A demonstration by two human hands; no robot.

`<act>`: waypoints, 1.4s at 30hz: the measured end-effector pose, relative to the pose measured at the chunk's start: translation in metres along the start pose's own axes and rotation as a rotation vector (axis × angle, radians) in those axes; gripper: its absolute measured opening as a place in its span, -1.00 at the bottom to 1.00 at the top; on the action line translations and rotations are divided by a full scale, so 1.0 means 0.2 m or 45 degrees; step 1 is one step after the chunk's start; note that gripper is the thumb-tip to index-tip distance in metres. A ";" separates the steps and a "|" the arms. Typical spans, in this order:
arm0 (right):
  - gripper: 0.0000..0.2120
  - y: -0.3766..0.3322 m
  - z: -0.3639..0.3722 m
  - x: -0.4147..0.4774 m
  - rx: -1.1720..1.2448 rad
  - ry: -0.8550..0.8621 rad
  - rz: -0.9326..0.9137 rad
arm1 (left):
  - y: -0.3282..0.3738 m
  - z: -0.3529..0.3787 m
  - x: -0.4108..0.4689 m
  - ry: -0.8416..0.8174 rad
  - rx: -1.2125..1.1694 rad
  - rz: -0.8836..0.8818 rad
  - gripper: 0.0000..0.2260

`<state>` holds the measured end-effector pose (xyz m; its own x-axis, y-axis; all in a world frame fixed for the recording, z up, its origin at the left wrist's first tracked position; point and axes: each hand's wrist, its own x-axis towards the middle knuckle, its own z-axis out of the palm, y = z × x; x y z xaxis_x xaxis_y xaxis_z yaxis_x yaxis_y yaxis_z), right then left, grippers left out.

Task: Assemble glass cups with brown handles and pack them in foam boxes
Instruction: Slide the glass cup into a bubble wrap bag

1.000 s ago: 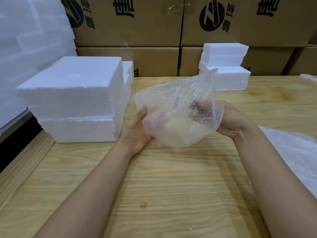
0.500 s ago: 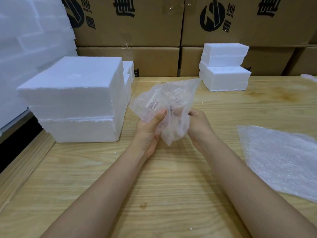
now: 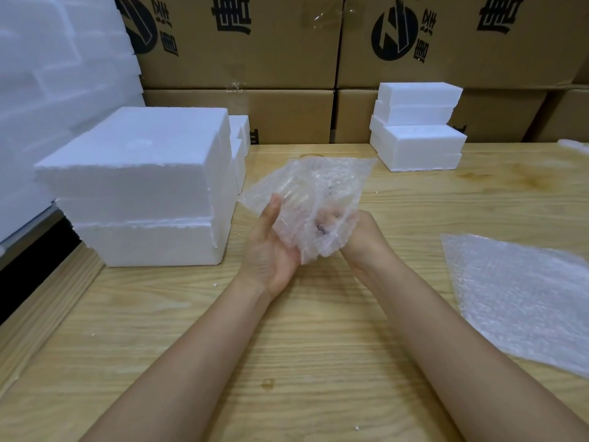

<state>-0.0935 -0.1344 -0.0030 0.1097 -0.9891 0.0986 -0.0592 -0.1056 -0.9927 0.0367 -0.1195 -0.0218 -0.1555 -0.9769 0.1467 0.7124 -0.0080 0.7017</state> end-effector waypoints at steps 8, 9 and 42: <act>-0.92 -0.03 -0.01 -0.01 -0.071 -0.167 -0.054 | 0.01 0.05 -0.01 0.214 0.146 0.015 -0.09; -0.89 -0.05 -0.04 0.00 -0.129 -0.207 -0.053 | 0.02 0.05 0.00 0.209 0.112 0.031 -0.13; -0.48 -0.07 -0.31 0.04 0.060 -0.300 0.169 | 0.01 -0.03 0.02 -0.013 -0.379 -0.061 -0.54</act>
<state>-0.1542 -0.1476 0.0167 0.3325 -0.9420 -0.0460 -0.0431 0.0336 -0.9985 0.0429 -0.1245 -0.0241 -0.1995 -0.9717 0.1266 0.8731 -0.1177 0.4731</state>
